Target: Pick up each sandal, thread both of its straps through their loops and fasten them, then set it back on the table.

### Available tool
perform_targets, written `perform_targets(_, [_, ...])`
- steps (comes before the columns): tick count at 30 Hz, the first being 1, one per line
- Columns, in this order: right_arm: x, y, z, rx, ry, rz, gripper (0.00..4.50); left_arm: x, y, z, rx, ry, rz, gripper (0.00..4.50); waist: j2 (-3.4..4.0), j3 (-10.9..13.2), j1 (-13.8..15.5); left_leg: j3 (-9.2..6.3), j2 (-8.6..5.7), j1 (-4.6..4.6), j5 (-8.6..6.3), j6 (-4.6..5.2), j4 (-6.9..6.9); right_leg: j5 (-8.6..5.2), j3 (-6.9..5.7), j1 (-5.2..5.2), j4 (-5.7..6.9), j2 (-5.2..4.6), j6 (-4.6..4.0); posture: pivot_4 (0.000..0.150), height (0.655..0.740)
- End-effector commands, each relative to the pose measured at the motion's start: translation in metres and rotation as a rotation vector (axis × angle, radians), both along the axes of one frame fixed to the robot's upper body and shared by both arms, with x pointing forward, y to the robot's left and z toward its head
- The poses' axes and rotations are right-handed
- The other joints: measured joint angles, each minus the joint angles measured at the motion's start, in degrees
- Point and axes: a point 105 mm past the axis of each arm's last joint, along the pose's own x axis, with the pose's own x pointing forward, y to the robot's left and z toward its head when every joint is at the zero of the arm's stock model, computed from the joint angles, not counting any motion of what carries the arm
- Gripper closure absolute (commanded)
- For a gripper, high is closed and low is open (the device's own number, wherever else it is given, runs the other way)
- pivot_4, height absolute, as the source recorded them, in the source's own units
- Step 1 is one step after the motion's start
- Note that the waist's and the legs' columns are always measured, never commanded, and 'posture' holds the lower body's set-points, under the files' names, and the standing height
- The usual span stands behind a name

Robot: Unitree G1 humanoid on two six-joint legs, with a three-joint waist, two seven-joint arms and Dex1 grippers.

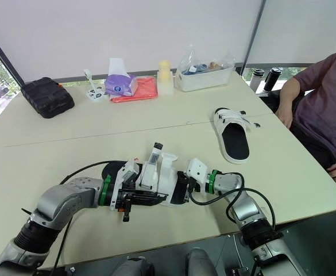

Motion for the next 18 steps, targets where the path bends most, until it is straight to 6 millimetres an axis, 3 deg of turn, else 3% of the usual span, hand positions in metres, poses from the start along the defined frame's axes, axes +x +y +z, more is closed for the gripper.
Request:
perform_targets(1, [-0.011,-0.009,-0.044,-0.116,0.142,-0.027,4.5,-0.007,-0.001,0.013,-0.027,-0.013,-0.036,4.47,0.0,0.0,-0.09,0.0,0.0,0.0,0.0,0.0,0.0,0.0,0.0,0.0,0.0,0.0,0.0,0.15,0.74])
perform_targets(12, [-0.011,-0.009,-0.044,-0.119,0.144,-0.029,4.5,-0.045,0.029,-0.003,0.135,0.018,-0.274,4.47,0.01,0.03,-0.63,0.0,0.02,-0.02,-0.01,-0.01,-0.12,-0.06,-0.01,-0.1,0.0,0.01,-0.12,0.15,0.74])
perform_targets(18, [-0.01,-0.01,-0.043,-0.121,0.143,-0.03,4.5,-0.06,0.036,0.003,0.124,0.023,-0.397,4.47,0.01,0.03,-0.59,0.01,0.02,-0.04,-0.01,-0.01,-0.12,-0.1,-0.01,-0.1,0.0,-0.01,-0.14,0.15,0.74])
